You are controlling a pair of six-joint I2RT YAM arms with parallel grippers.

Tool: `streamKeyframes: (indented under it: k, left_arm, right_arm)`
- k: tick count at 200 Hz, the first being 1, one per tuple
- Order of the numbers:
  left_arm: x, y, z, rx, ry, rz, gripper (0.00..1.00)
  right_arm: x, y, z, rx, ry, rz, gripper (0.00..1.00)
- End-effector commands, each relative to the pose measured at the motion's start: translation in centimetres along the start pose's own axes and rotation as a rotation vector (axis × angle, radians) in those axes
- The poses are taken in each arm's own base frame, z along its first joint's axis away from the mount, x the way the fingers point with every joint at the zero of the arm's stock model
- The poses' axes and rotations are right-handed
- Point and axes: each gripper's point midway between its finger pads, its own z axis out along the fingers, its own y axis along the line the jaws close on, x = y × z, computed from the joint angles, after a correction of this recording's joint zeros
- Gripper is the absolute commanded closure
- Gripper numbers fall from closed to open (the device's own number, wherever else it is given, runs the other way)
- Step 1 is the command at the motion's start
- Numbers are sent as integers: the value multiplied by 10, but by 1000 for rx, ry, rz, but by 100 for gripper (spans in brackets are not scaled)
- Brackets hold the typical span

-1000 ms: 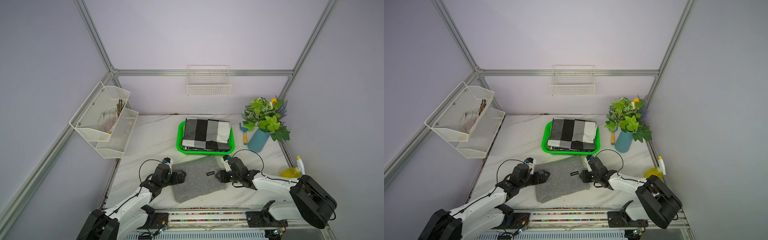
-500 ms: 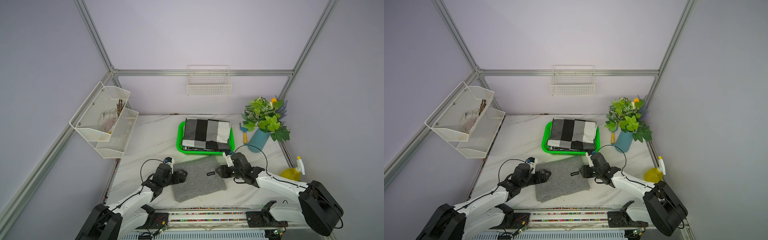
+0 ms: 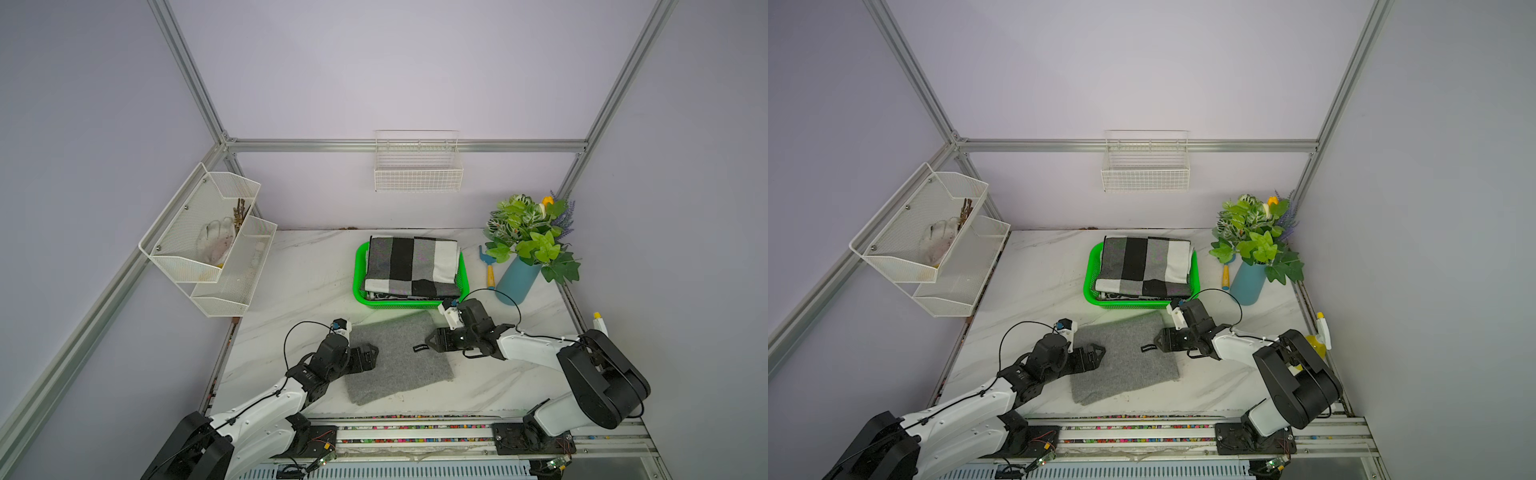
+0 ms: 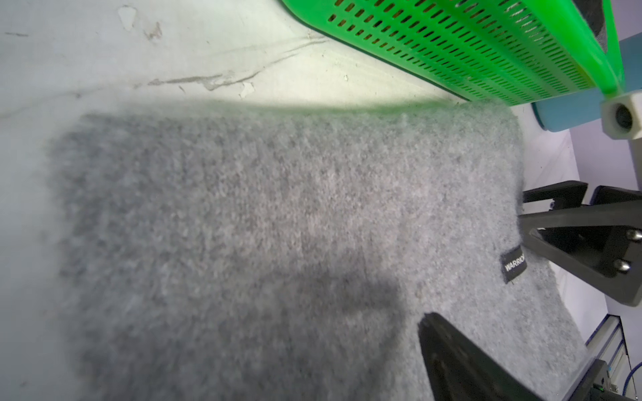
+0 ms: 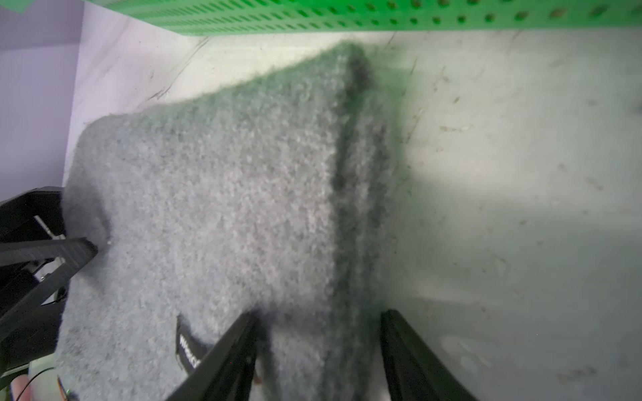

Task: Put the folded scarf in the basket
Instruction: Pick up the scarf at the center of the board.

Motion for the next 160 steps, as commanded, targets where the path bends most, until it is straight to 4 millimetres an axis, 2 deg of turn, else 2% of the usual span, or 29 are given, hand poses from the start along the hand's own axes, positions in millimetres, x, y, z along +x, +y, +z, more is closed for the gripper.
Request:
streamKeyframes:
  k: [1,37,77,96,117,132,160]
  left_arm:
    - [43,24,4,-53,142,-68,3]
    - [48,18,12,-15,158,-75,5]
    - [56,16,24,2,174,-66,11]
    - [57,13,26,12,174,-57,20]
    - [54,10,26,22,168,-39,38]
    - [53,3,29,57,166,-34,67]
    - [55,-10,35,117,196,-15,96]
  right_arm:
    - [36,0,9,-73,115,54,38]
    - [48,17,13,-161,149,55,38]
    - [54,21,21,-174,178,47,40]
    - [54,27,24,-220,188,59,45]
    - [54,35,24,-256,189,52,58]
    - [53,37,24,-260,187,45,69]
    - [53,44,23,-282,184,29,94]
